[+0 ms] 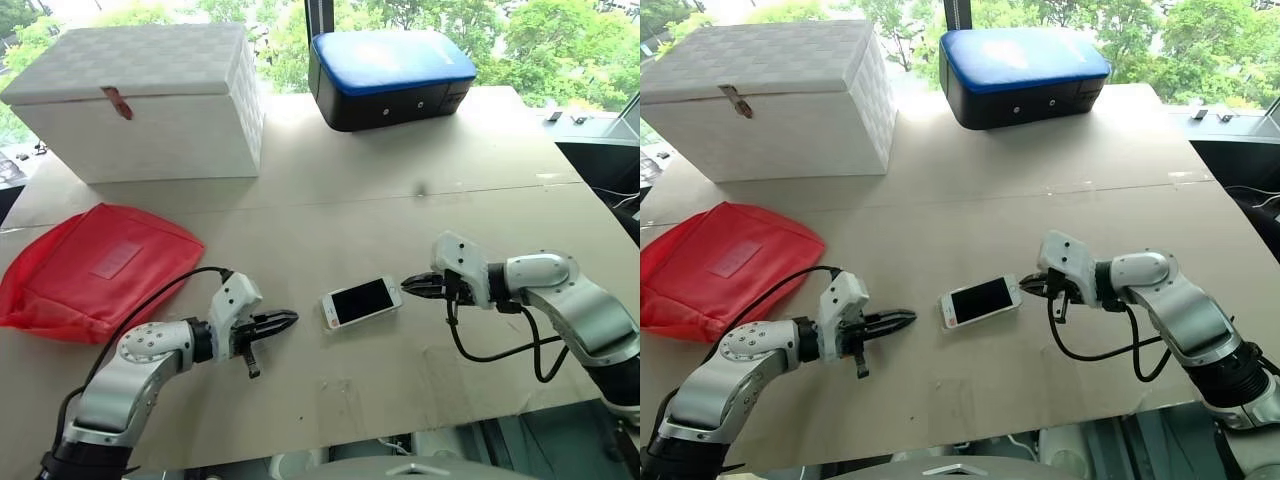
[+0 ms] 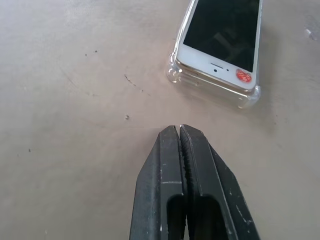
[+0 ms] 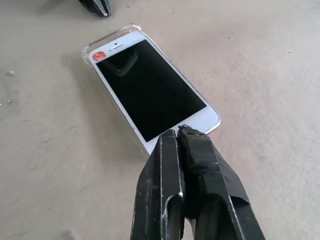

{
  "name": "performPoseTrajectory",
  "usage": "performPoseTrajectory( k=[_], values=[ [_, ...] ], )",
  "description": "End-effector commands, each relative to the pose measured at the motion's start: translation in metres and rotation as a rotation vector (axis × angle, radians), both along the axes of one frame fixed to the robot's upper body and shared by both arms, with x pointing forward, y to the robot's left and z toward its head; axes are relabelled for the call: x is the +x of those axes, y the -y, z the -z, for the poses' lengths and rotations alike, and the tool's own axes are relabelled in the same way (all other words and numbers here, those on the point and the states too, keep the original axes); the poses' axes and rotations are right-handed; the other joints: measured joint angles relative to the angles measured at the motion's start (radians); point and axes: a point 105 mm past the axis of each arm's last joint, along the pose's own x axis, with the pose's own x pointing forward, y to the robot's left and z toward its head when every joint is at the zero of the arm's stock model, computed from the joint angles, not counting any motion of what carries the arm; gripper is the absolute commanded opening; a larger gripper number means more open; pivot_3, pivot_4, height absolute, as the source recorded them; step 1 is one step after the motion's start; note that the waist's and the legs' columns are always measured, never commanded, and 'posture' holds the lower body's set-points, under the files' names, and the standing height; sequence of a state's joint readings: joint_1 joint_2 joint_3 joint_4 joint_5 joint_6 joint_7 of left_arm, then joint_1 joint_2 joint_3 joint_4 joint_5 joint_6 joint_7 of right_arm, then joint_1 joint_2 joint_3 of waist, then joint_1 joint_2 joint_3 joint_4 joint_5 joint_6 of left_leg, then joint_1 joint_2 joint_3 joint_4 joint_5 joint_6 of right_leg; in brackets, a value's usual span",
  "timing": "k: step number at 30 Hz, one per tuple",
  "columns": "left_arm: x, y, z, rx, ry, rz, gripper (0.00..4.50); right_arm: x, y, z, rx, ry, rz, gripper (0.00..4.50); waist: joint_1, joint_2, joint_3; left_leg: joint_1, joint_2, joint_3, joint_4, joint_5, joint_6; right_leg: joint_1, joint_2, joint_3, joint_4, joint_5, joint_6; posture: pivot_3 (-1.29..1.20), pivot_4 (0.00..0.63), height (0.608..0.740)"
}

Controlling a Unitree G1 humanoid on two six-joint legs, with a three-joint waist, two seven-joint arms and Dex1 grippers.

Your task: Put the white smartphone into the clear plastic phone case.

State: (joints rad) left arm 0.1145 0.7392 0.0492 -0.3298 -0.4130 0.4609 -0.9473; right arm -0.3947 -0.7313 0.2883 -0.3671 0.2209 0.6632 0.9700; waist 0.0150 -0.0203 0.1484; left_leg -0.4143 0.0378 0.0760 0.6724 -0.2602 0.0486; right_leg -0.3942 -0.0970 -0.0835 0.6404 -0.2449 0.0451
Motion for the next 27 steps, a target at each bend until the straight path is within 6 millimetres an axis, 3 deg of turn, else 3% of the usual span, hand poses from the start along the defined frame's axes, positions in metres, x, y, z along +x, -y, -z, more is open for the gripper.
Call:
performPoseTrajectory(
  k=[1, 6, 11, 18, 22, 25, 27],
  values=[
    [0.002, 0.022, 0.004, -0.006, 0.007, 0.038, 0.07, 0.009, 0.001, 0.003, -0.085, 0.075, 0.0, 0.0, 0.001, 0.0, 0.0, 0.0, 0.0, 0.0, 0.0, 0.0, 0.0, 0.0, 0.0, 0.0, 0.0, 0.0, -0.001, 0.0, 0.15, 0.734],
    [0.017, 0.049, 0.009, -0.003, 0.031, 0.056, 0.07, -0.002, -0.027, 0.003, -0.08, 0.07, -0.132, 0.0, -0.001, 0.0, 0.0, 0.0, 0.0, 0.0, 0.001, 0.0, 0.0, 0.001, 0.001, 0.001, 0.001, 0.0, 0.0, 0.0, 0.15, 0.734],
    [0.03, 0.057, 0.007, -0.011, 0.05, 0.035, 0.07, -0.009, -0.046, 0.008, -0.072, 0.056, -0.206, 0.0, 0.001, 0.0, -0.001, 0.001, 0.0, 0.0, 0.001, 0.0, 0.0, 0.001, 0.001, 0.0, 0.001, 0.0, 0.0, 0.0, 0.15, 0.734],
    [0.037, 0.042, 0.004, 0.017, 0.072, -0.006, 0.07, -0.007, -0.042, 0.011, -0.055, 0.049, -0.176, 0.0, -0.001, 0.0, -0.002, 0.005, 0.001, 0.0, 0.001, -0.001, 0.002, 0.004, 0.002, 0.001, 0.002, 0.0, 0.0, 0.0, 0.15, 0.734],
    [0.039, 0.02, -0.004, 0.005, 0.058, -0.045, 0.07, 0.005, -0.03, -0.005, -0.008, 0.068, -0.075, 0.0, -0.004, 0.0, -0.002, 0.007, 0.001, 0.0, 0.001, -0.001, 0.002, 0.006, 0.002, 0.0, 0.002, 0.0, 0.0, 0.0, 0.15, 0.734],
    [0.044, 0.015, -0.022, -0.038, 0.09, -0.028, 0.07, 0.006, -0.03, -0.026, 0.092, 0.042, -0.035, 0.0, -0.01, 0.001, -0.001, 0.006, 0.002, 0.0, 0.0, -0.001, 0.002, 0.006, 0.002, 0.001, 0.001, 0.0, 0.0, 0.0, 0.15, 0.734],
    [0.045, 0.029, -0.042, -0.131, 0.105, 0.026, 0.07, 0.005, -0.03, -0.03, 0.096, 0.039, -0.04, 0.0, -0.005, 0.0, -0.001, 0.002, 0.001, -0.001, 0.0, 0.0, 0.0, 0.003, 0.002, 0.0, 0.001, 0.0, 0.0, 0.0, 0.15, 0.734]
  ],
)
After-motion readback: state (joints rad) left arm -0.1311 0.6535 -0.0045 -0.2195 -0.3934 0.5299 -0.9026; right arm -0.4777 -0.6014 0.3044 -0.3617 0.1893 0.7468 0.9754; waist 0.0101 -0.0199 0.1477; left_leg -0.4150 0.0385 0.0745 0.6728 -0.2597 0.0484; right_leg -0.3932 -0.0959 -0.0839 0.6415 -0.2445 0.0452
